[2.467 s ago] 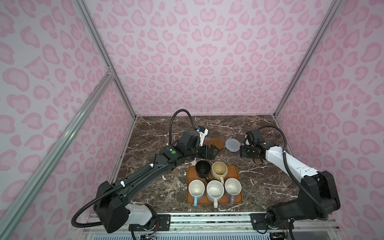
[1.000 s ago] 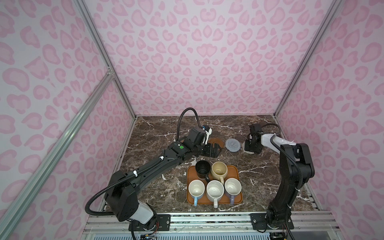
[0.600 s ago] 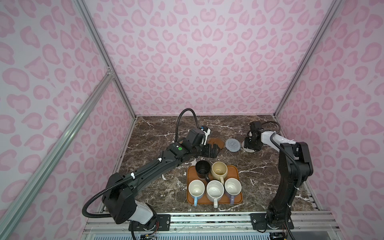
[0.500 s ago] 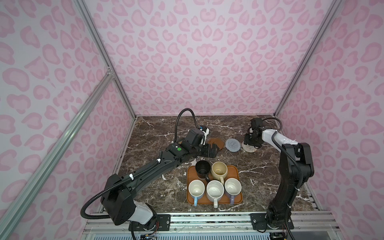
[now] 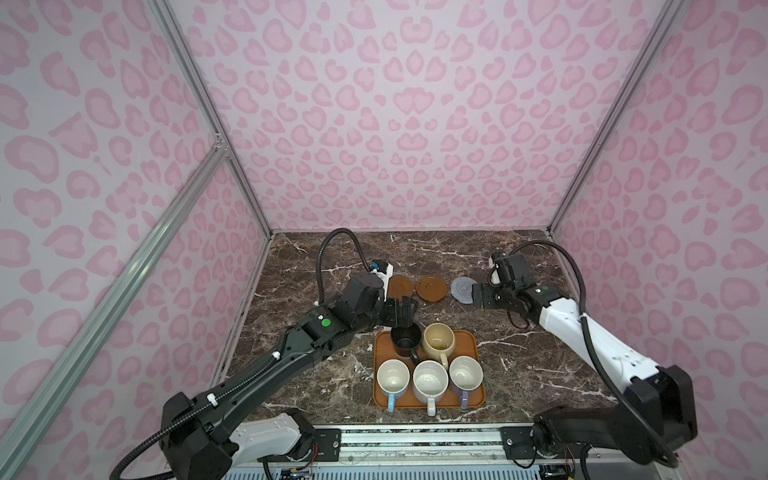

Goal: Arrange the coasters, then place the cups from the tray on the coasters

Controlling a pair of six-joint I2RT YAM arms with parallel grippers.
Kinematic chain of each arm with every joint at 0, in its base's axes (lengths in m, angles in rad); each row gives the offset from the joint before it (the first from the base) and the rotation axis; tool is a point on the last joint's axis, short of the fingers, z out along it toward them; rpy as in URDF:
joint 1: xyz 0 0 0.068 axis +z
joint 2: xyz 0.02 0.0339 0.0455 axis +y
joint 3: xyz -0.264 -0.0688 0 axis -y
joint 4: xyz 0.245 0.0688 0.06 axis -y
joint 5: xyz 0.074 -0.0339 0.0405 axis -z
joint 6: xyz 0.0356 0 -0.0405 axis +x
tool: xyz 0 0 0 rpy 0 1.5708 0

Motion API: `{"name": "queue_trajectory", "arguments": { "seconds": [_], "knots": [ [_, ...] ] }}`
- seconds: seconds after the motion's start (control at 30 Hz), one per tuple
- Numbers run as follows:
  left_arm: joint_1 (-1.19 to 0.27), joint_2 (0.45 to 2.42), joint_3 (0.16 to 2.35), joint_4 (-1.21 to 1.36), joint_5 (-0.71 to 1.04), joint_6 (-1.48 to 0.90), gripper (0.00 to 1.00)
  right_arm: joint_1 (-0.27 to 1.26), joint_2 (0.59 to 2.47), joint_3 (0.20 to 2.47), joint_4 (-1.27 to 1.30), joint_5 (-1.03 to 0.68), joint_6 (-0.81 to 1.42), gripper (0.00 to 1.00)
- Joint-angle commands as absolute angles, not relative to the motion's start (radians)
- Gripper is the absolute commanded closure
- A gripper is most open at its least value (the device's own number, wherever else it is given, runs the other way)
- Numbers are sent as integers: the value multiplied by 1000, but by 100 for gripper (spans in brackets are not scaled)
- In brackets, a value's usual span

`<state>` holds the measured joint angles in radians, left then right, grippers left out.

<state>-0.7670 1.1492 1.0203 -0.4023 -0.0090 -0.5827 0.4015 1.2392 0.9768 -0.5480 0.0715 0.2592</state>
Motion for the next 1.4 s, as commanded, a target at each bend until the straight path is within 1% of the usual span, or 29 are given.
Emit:
{"name": "queue_trajectory", "arguments": {
  "seconds": [0.0, 0.03, 0.07, 0.17, 0.23, 0.3, 0.33, 0.37, 0.4, 0.5, 0.53, 0.63, 0.67, 0.77, 0.9, 0.97, 1.1, 1.17, 1.37],
  "knots": [
    [-765, 1103, 965, -413, -104, -688, 3, 451, 1098, 873, -472, 117, 271, 1],
    [-762, 1094, 948, -418, -131, -720, 2, 450, 1037, 820, -426, 91, 277, 1],
    [-759, 1089, 937, -430, -159, -753, 3, 449, 978, 756, -355, 88, 286, 1],
    [-734, 1103, 929, -497, -184, -815, 3, 442, 818, 607, -241, 65, 332, 1],
    [-730, 1111, 928, -515, -171, -832, 3, 436, 740, 579, -231, 0, 325, 1],
    [-735, 1088, 874, -476, -123, -867, 2, 436, 697, 582, -264, -57, 324, 2],
    [-742, 1066, 836, -431, -91, -887, 5, 436, 688, 589, -284, -68, 338, 3],
    [-757, 1044, 806, -405, -77, -912, 10, 436, 684, 593, -304, -76, 349, 3],
    [-773, 1031, 794, -401, -80, -935, 12, 436, 688, 598, -322, -78, 355, 4],
    [-817, 1013, 787, -433, -98, -994, 13, 436, 714, 604, -366, -66, 375, 4],
    [-826, 1014, 792, -444, -106, -1003, 15, 436, 726, 608, -378, -65, 378, 5],
    [-851, 1045, 817, -474, -137, -1034, 27, 437, 753, 606, -379, -87, 374, 5],
    [-859, 1066, 824, -474, -125, -1044, 30, 437, 762, 607, -377, -94, 375, 5],
    [-892, 1142, 865, -480, -99, -1063, 31, 442, 793, 613, -366, -124, 374, 5],
    [-954, 1247, 962, -549, -152, -1075, 30, 468, 841, 642, -365, -141, 383, 5],
    [-971, 1286, 985, -562, -148, -1086, 30, 493, 866, 657, -374, -121, 378, 5],
    [-984, 1333, 979, -557, -150, -1129, 34, 512, 884, 648, -371, -88, 380, 5],
    [-983, 1359, 989, -590, -161, -1164, 42, 513, 878, 644, -373, -82, 382, 5],
    [-999, 1410, 1013, -597, -165, -1175, 42, 514, 821, 620, -374, -33, 382, 5]
  ]
}}
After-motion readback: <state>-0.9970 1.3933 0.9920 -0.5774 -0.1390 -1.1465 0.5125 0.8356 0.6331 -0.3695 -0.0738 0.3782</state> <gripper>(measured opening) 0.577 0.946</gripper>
